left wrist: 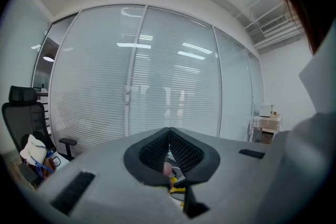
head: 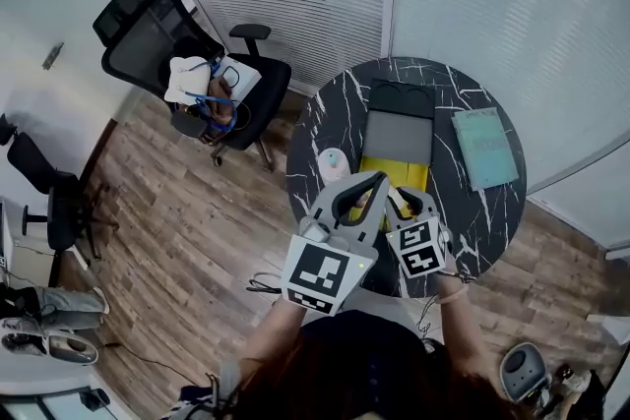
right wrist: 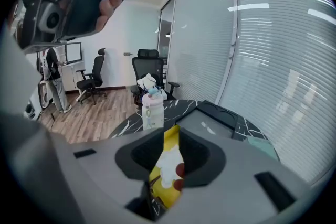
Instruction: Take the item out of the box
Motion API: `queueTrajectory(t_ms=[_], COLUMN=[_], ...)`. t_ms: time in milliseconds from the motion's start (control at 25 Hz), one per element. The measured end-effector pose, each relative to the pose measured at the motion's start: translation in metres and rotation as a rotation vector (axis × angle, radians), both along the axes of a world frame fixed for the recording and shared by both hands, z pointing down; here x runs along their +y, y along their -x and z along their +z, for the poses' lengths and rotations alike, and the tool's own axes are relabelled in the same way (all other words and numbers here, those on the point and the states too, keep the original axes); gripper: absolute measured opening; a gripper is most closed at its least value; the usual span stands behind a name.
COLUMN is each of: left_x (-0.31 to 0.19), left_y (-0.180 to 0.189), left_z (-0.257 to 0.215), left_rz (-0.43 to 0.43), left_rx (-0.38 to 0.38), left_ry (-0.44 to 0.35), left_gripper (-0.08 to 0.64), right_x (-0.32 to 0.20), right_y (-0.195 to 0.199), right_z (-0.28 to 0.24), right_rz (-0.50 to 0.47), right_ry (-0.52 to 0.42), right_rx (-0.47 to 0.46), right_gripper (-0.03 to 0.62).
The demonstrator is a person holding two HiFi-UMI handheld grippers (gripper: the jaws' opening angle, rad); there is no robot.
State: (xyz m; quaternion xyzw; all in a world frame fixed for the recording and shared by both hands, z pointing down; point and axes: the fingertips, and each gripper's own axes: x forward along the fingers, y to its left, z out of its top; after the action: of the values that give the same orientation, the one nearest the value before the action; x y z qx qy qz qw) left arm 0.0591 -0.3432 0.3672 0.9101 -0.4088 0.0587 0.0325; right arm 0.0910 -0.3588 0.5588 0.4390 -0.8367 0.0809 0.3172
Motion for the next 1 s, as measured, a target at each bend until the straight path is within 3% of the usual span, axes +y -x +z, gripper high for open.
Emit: queueTrajectory(t_ms=[1000], left_x=[-0.02], left_y=[0.006], left_z=[0.023], left_rz=[-0.026], left_rx=[-0.061], left_ry=[0.066], left_gripper=[0.026], right_x=[-0.024], right_y=[0.005], right_z=[0.11], right_rz=[-0.021], right_ry=[0.213], right_rx=[0.096], right_gripper=[0.094])
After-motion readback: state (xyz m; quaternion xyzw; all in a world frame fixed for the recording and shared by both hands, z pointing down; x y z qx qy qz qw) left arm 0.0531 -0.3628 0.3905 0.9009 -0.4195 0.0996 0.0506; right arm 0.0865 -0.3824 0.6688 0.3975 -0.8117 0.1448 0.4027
